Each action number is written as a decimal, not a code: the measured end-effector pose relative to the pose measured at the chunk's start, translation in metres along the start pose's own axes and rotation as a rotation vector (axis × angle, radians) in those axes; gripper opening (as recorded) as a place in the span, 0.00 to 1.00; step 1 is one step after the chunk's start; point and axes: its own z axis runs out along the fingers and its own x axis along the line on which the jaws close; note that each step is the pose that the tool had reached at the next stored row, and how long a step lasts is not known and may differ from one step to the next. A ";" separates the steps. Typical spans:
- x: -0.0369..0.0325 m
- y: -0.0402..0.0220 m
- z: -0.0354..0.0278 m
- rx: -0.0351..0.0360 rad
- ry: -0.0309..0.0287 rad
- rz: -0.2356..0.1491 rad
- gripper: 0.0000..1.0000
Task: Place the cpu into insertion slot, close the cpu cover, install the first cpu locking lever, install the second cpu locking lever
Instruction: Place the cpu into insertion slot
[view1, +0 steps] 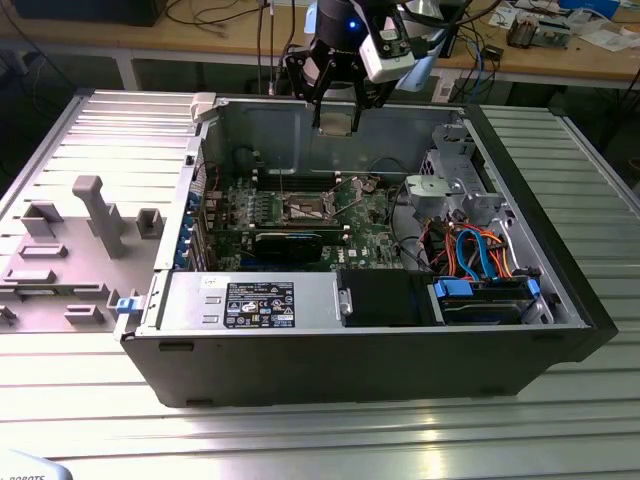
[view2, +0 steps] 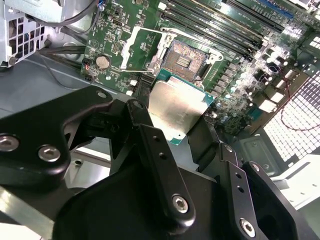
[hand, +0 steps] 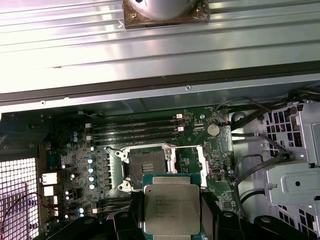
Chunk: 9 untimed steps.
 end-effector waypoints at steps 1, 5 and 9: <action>0.0000 0.0000 0.0000 0.0000 -0.0001 0.001 0.55; 0.0000 0.0000 0.0000 -0.0001 -0.0007 0.008 0.55; 0.0000 0.0000 0.0000 -0.0003 -0.0013 0.014 0.55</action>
